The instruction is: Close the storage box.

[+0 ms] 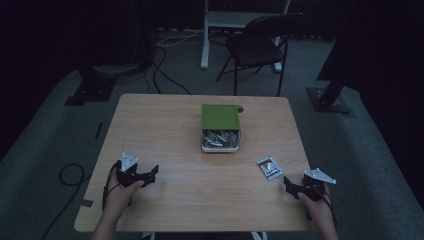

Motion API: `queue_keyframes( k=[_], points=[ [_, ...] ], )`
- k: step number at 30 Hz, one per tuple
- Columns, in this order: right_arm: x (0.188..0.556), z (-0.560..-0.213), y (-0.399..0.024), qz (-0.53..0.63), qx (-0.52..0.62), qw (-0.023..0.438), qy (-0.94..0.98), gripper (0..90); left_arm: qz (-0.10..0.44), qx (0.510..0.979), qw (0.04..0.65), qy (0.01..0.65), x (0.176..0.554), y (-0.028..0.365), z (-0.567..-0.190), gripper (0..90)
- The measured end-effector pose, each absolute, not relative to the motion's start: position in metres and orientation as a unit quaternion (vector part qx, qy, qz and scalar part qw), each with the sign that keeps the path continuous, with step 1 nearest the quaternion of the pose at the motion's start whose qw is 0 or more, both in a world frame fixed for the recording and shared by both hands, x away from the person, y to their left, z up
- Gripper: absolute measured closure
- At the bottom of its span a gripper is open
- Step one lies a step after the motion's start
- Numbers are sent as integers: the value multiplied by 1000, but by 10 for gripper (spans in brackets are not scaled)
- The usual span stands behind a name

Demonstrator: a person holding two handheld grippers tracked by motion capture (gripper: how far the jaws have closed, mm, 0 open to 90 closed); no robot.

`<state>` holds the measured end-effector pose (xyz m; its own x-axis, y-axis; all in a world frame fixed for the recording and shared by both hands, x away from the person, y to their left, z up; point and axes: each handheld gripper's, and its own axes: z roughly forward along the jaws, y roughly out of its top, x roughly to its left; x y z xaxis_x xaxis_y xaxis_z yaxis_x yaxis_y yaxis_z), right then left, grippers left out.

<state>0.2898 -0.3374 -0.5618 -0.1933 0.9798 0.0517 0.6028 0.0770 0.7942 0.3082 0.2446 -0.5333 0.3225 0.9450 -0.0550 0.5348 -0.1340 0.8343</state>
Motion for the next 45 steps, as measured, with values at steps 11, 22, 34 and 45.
queue_keyframes(
  k=[11, 22, 34, 45],
  points=[
    [292, -564, -336, 322, 595, 266, 686, 134, 263, 684, 374, 569, 300, 271, -540, 81],
    [295, -565, -335, 306, 601, 254, 693, 137, 268, 668, 343, 603, 295, 288, -545, 81],
    [295, -566, -335, 305, 603, 254, 693, 132, 271, 662, 314, 624, 288, 298, -549, 81],
    [295, -565, -335, 305, 603, 254, 692, 132, 265, 652, 296, 646, 284, 305, -556, 81]
  ],
)
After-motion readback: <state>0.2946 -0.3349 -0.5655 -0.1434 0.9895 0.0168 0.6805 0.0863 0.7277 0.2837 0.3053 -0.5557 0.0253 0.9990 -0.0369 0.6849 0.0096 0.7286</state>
